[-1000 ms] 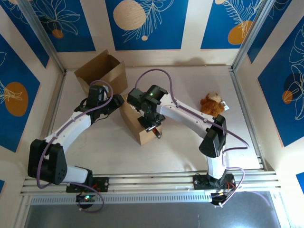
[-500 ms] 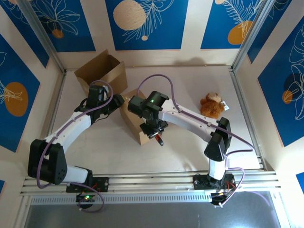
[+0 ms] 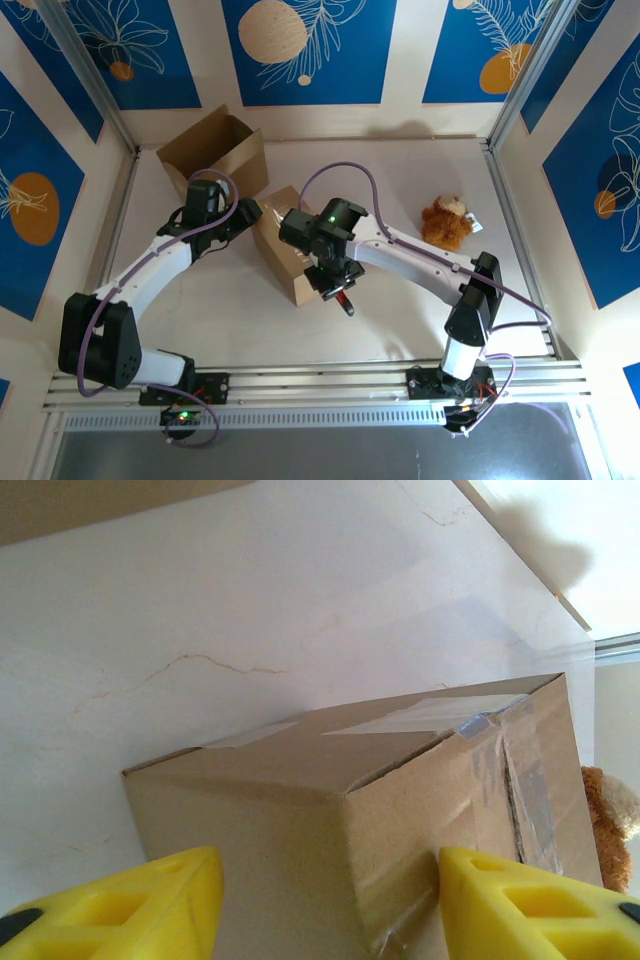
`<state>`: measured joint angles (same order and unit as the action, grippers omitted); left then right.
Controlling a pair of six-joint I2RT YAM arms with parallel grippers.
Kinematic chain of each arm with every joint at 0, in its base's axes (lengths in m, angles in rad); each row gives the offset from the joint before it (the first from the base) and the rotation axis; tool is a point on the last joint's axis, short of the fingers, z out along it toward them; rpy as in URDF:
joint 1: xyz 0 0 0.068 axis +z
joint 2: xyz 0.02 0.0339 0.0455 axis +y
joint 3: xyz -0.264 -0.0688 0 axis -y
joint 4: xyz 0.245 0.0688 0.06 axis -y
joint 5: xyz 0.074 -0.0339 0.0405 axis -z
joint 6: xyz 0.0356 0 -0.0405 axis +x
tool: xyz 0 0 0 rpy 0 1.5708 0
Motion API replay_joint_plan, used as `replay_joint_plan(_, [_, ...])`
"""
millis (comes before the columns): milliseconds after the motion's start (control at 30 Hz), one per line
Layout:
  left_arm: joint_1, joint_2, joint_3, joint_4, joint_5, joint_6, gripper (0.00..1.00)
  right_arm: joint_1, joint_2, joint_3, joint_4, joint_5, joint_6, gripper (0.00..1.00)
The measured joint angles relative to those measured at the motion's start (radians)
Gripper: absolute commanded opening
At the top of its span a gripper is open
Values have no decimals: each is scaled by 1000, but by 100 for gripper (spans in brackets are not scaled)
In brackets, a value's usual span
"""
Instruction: Unpack the express box
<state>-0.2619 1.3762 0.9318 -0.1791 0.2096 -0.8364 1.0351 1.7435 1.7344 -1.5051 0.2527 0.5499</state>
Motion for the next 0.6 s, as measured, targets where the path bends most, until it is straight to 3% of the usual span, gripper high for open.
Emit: replay_joint_plan(600, [2, 0, 0, 5, -23, 0, 57, 57, -142, -155, -62, -55, 100, 0])
